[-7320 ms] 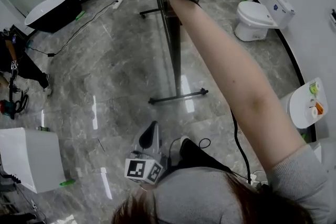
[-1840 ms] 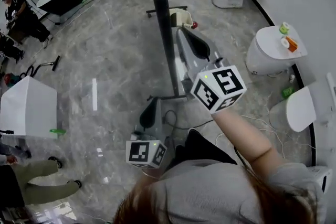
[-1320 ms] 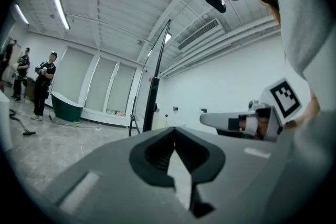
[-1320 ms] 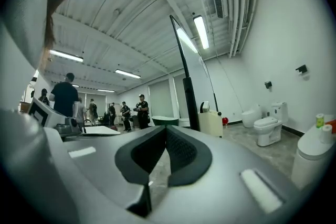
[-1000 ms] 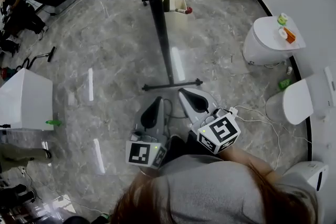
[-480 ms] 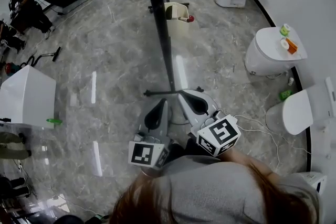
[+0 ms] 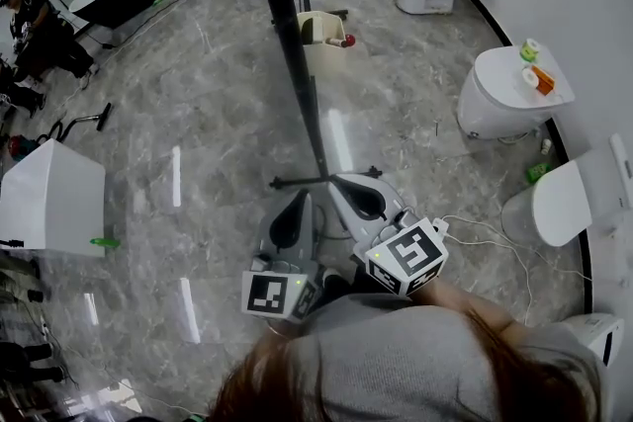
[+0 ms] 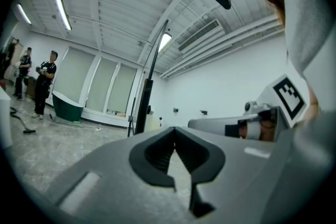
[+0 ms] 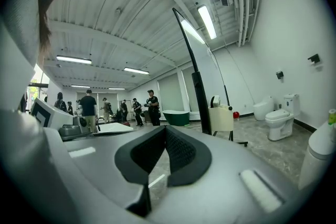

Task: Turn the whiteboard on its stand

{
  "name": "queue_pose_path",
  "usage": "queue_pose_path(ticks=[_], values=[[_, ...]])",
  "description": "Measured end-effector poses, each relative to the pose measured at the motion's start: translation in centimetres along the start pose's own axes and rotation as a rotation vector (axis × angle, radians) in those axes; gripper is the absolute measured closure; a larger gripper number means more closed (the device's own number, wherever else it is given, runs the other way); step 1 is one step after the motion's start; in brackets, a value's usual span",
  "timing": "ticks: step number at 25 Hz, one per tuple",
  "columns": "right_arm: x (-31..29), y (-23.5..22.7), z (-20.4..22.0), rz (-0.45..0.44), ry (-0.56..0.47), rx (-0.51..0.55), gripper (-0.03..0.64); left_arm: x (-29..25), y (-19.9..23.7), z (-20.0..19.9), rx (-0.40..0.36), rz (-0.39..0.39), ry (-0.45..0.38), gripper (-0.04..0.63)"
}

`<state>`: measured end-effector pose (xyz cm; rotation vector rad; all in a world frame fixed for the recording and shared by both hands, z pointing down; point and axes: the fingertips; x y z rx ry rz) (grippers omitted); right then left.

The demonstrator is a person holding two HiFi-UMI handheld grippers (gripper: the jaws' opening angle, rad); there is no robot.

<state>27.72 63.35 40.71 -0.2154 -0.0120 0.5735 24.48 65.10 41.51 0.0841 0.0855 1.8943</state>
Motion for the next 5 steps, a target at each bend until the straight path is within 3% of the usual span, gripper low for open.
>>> queue_pose_path(ticks=[5], values=[[-0.43,-0.39,0.00,0.008,0.010,0.004,0.614,-0.58,0.13,-0.43,0.005,0.006,-0.009,0.594]])
Point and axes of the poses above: the fingertips, and each gripper's own axes: x backward along the fingers, y to its left, z out of its underside, and after that the axes turned 2 degrees about -x, right-handed
